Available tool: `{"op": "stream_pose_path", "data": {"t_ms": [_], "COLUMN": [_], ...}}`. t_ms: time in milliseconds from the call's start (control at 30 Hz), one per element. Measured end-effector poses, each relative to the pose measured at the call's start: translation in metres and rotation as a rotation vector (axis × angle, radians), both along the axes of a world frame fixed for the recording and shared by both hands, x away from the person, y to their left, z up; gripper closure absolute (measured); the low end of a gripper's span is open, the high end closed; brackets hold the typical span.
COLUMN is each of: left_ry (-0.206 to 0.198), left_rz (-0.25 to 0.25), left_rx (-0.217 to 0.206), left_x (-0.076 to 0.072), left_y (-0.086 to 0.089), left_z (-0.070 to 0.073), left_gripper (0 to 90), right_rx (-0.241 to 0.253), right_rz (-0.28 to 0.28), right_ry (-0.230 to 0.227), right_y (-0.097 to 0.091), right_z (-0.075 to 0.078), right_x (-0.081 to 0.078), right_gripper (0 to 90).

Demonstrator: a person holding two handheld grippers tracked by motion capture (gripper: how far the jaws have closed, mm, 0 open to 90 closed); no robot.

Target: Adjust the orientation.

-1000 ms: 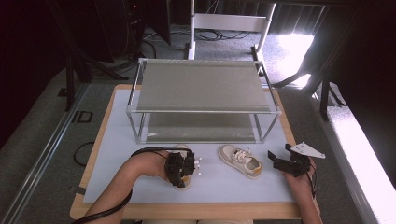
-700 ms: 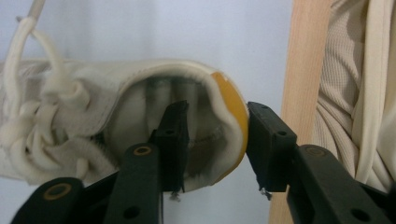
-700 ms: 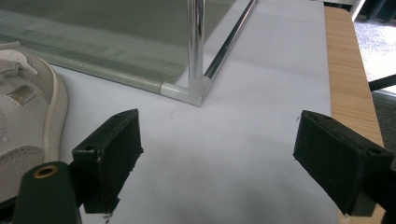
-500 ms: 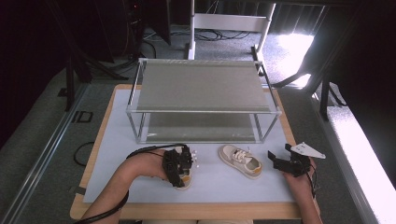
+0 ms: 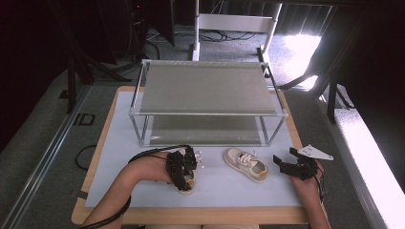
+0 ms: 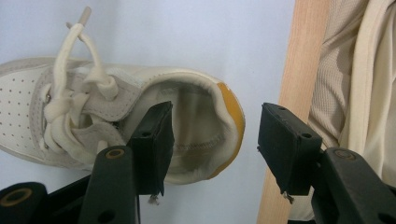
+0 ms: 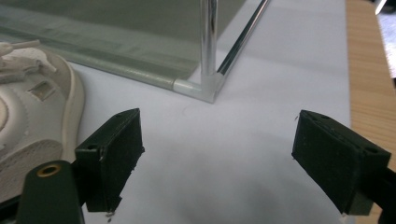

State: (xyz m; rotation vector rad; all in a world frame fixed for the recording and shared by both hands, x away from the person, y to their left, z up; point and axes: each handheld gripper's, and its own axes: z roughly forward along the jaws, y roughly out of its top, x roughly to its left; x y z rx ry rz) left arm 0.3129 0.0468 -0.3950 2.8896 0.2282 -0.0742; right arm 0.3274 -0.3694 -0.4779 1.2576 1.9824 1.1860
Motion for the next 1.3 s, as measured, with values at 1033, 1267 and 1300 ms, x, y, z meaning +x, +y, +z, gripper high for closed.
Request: {"op": "stream_pose_path", "data": {"t_ms": [1033,1267,1300], "left_ry": [0.019,0.025,0.022], "left_rz": [-0.025,-0.027,-0.028], "left_rx": [0.005,0.013,0.013], "left_x": [0.000,0.001,0.000], "left_y": [-0.003,-0.004,-0.004], "left_z": [0.002,0.002,0.002], "left_gripper": [45.9,45.9,45.9], "right_rx": [-0.362,-0.472,-0.492], "right_rz": [0.607,0.735,0.750], "right_ry": [0.164,0.182,0.180], "right_y": [0.026,0.055,0.060], "right_z": [0.105,0.109,0.110], "right_x": [-0.013,-0.018,-0.018], "right_gripper": [36.2,41.8,42.2]}}
